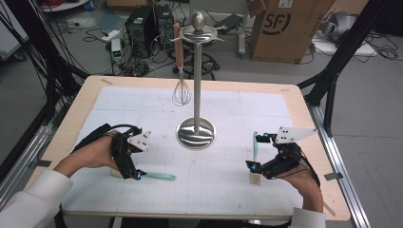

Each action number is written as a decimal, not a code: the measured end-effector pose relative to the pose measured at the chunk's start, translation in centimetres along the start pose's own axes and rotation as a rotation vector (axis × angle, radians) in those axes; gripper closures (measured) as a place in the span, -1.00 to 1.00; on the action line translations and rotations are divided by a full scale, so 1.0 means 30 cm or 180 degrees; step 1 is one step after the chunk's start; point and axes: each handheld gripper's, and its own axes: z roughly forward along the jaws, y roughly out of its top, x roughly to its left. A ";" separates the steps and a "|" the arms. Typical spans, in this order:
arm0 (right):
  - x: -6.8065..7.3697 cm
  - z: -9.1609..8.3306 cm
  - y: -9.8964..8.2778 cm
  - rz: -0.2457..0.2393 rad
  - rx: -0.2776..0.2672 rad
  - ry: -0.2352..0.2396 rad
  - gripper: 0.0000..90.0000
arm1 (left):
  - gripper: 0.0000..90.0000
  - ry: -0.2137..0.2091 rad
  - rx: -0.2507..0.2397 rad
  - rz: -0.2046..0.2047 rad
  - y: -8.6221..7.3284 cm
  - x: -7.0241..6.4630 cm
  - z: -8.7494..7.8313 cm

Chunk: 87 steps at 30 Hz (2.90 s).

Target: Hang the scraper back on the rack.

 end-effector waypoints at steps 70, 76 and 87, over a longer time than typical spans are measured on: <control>0.008 0.016 0.001 0.0015 -0.0037 0.0126 -1.00 | 0.64 -0.0222 0.0759 0.0210 -0.013 -0.026 0.142; 0.011 0.019 0.004 0.0015 -0.0041 0.0160 -1.00 | 0.68 -0.0202 0.0796 0.0252 -0.010 -0.033 0.143; 0.011 0.026 0.005 0.0021 -0.0048 0.0176 -1.00 | 0.76 -0.0188 0.0898 0.0275 -0.002 -0.043 0.145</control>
